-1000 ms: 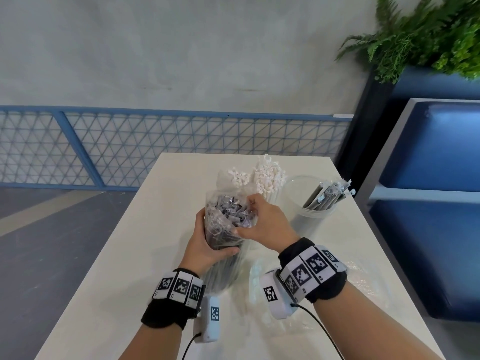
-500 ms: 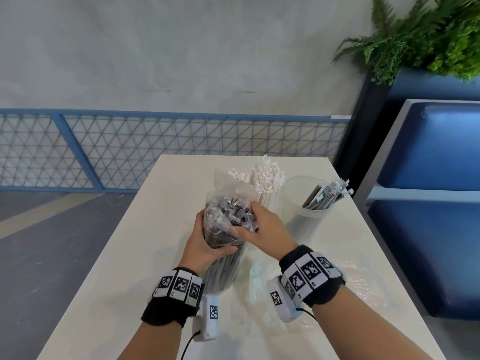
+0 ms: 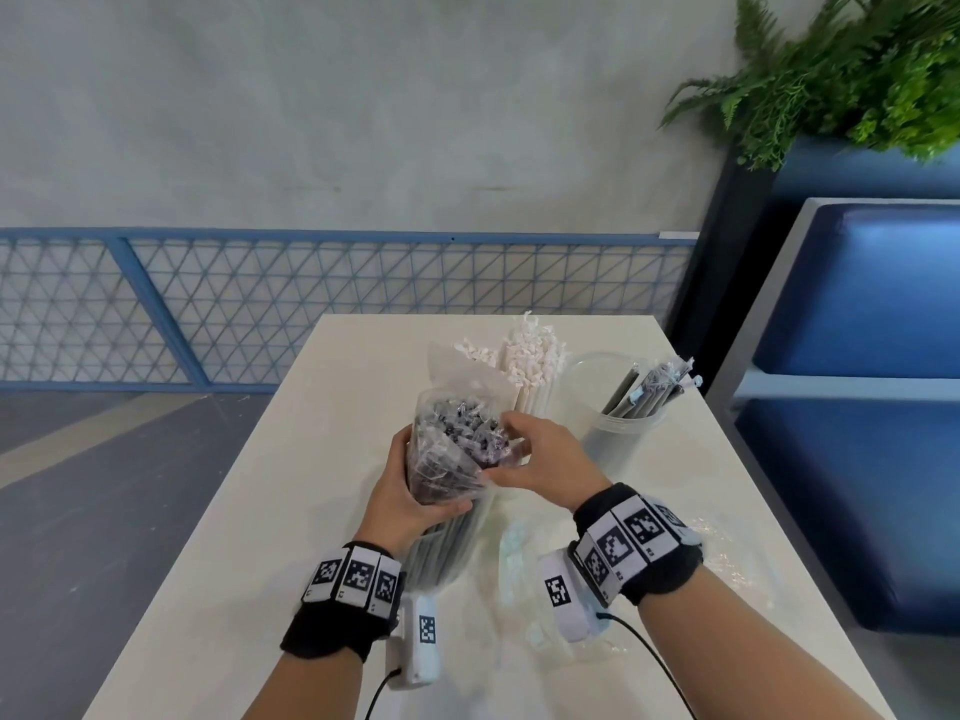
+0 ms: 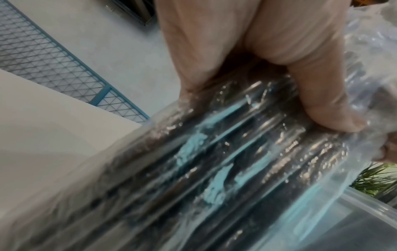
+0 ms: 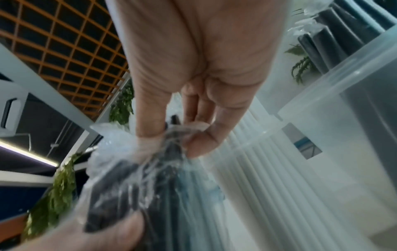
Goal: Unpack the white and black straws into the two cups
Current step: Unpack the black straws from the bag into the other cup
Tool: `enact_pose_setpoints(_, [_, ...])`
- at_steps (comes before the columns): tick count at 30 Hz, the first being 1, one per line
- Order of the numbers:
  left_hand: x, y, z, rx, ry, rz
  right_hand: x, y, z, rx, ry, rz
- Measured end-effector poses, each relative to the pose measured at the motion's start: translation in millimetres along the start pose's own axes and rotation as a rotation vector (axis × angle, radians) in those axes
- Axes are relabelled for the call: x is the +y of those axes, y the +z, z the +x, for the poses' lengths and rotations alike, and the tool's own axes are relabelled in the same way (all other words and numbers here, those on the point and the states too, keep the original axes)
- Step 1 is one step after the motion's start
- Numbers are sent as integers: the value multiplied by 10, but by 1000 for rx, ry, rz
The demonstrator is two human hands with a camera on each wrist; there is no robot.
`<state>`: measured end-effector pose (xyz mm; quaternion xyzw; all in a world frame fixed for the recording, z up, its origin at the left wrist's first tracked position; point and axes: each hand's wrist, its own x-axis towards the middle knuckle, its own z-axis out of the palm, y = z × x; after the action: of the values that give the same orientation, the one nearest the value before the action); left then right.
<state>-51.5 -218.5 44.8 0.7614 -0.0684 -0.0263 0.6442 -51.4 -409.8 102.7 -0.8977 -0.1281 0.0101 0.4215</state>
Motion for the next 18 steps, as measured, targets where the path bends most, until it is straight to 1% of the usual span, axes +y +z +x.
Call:
enact_pose_setpoints(4, [6, 15, 5, -14, 0, -6, -41, 194, -64, 114, -9, 45])
enact_pose_setpoints(7, [0, 12, 15, 1, -4, -21, -62, 378, -98, 220, -4, 164])
enact_pose_setpoints(13, [14, -16, 22, -5, -7, -41, -103, 434, -70, 279, 65, 302])
enact_pose_setpoints(18, [39, -8, 28, -13, -17, 12, -86, 463, -50, 322, 76, 311])
